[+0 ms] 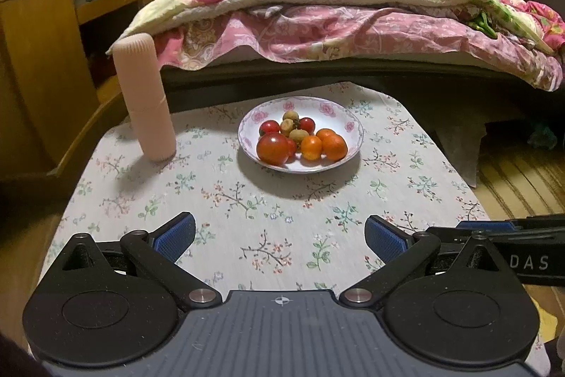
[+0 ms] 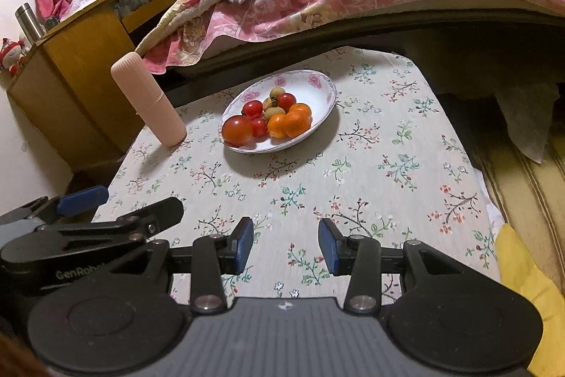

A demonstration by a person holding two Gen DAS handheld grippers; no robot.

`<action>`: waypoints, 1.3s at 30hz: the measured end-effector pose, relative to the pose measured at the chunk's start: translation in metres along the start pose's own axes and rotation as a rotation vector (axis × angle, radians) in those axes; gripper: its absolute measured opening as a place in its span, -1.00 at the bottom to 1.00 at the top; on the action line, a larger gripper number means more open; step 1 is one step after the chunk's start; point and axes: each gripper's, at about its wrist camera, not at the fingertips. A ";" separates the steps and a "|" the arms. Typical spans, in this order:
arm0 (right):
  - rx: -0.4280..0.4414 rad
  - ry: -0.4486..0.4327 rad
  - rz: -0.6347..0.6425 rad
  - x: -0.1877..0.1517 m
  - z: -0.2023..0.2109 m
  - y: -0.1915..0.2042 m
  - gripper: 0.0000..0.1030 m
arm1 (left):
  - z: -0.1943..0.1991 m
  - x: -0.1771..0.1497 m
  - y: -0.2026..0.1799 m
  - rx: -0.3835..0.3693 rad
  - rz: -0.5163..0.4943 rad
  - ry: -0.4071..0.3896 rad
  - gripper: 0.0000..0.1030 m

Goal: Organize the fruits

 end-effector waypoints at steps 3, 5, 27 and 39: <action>0.001 0.002 0.001 -0.005 0.005 0.001 -0.17 | 0.004 -0.003 0.001 0.008 0.010 0.001 1.00; 0.004 0.005 0.003 -0.008 0.008 0.003 -0.17 | 0.006 -0.005 0.002 0.014 0.013 0.009 1.00; 0.011 0.032 0.026 -0.037 0.028 0.014 -0.16 | 0.025 -0.027 -0.001 0.044 -0.008 0.062 1.00; -0.009 0.061 0.031 -0.048 0.033 0.014 -0.16 | 0.028 -0.042 -0.001 0.042 0.024 0.136 1.00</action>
Point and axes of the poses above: each gripper's, at about its wrist camera, not at the fingertips, and z roughly against the way its jaws point, y to its left, x to its top, and after that the axes turned 12 degrees about -y, right-handed
